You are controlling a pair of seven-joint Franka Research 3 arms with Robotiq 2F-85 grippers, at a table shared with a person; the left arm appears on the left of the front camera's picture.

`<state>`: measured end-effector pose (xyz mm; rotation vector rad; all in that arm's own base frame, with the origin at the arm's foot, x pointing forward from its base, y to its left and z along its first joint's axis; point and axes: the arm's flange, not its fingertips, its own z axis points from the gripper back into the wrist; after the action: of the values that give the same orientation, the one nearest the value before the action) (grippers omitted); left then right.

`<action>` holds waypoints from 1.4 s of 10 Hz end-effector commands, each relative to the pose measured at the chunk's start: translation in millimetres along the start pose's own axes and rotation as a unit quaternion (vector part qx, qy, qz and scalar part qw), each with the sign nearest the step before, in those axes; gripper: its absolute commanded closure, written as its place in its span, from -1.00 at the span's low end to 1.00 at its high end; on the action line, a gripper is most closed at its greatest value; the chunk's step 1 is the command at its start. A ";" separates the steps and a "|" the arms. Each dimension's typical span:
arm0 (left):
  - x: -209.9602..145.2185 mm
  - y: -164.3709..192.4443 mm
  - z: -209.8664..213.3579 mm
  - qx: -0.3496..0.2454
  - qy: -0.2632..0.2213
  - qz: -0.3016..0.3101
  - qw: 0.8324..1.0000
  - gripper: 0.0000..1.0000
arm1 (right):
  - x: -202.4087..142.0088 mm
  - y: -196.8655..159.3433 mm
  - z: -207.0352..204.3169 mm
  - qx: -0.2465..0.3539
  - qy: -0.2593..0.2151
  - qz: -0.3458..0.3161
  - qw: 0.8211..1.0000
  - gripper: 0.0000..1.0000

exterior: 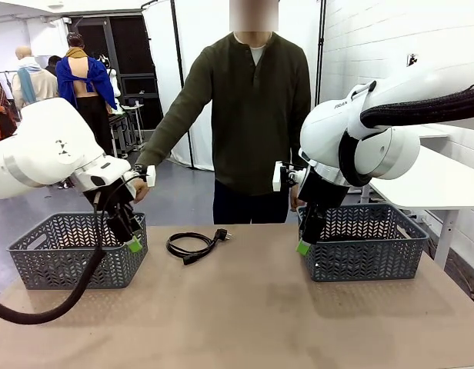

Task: Organize the cables according to human instructions.
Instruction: Pick up a bundle of cables and place it in the basket indicated by the human.

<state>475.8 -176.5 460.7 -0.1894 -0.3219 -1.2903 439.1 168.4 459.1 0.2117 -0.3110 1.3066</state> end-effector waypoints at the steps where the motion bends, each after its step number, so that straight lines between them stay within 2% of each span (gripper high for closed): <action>1: 29.7 20.6 -4.4 -0.017 0.027 0.024 0.999 -1.00 | 0.3 -0.8 -0.1 -0.003 0.004 0.001 1.000 -1.00; 4: 67.3 45.4 -22.0 -0.027 0.062 0.029 0.997 -1.00 | 0.3 -0.8 -0.1 -0.003 0.004 0.001 1.000 -1.00; 9: 109.6 72.9 -74.5 -0.002 0.076 0.045 0.996 -1.00 | 0.3 -0.8 -0.1 -0.003 0.004 0.001 1.000 -1.00; 12: 117.6 87.9 -98.7 -0.003 0.082 0.051 0.995 -1.00 | 0.3 -0.8 -0.1 -0.003 0.004 0.001 1.000 -1.00; 14: 108.6 94.7 -101.8 -0.010 0.077 0.057 0.995 -1.00 | 0.3 -0.8 -0.1 -0.003 0.004 0.001 1.000 -1.00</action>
<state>602.4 -285.1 401.3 -0.1316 -0.1565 -1.2078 439.1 168.5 459.2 0.2118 -0.3111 1.3069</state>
